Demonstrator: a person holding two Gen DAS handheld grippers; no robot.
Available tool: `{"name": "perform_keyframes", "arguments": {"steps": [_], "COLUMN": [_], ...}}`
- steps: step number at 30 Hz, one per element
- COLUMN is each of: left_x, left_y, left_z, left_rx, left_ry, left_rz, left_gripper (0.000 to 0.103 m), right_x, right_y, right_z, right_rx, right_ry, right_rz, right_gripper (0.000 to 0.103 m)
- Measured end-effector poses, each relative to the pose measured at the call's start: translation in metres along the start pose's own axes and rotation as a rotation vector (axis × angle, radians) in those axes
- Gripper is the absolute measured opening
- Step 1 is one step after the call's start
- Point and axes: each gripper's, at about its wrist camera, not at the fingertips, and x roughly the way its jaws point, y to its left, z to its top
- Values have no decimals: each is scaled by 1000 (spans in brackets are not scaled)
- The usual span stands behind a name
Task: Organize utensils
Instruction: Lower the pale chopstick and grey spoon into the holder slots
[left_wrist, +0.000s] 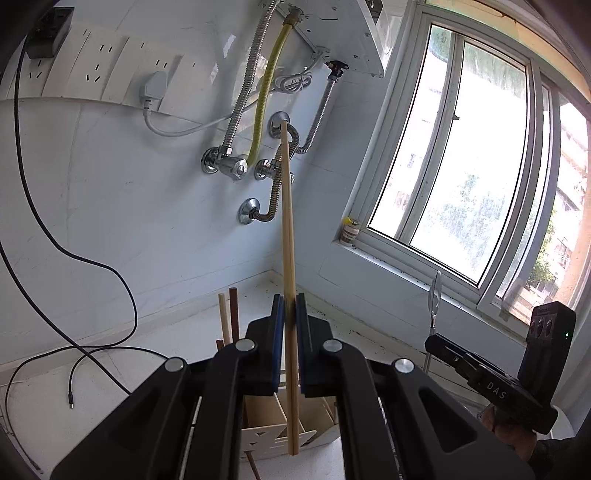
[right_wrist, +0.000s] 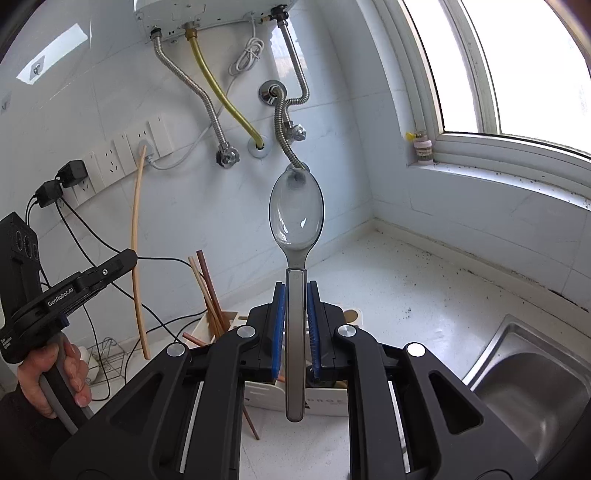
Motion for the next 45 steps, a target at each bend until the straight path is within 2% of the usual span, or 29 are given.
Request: {"name": "perform_keyframes", "arguments": {"steps": [5, 16, 24, 35, 40, 45], "left_x": [7, 33, 37, 35, 37, 36], "left_y": [9, 16, 18, -2, -7, 0], "left_z": [-1, -4, -17, -41, -56, -63], "left_rx": [-25, -19, -2, 116, 161, 119], "left_ry": [-34, -51, -122, -239, -247, -264], "left_rz": [-8, 6, 63, 120, 124, 129], "left_gripper": [6, 6, 6, 6, 6, 6], "right_x": [3, 16, 23, 30, 35, 38], "right_y": [-5, 0, -8, -5, -6, -8], "right_z": [-17, -31, -42, -58, -65, -69], "right_rx": [-19, -94, -96, -189, -194, -199], "right_ry": [-108, -207, -235, -301, -312, -314], "right_rz": [-18, -44, -65, -94, -111, -119], "right_gripper": [11, 11, 11, 11, 11, 11]}}
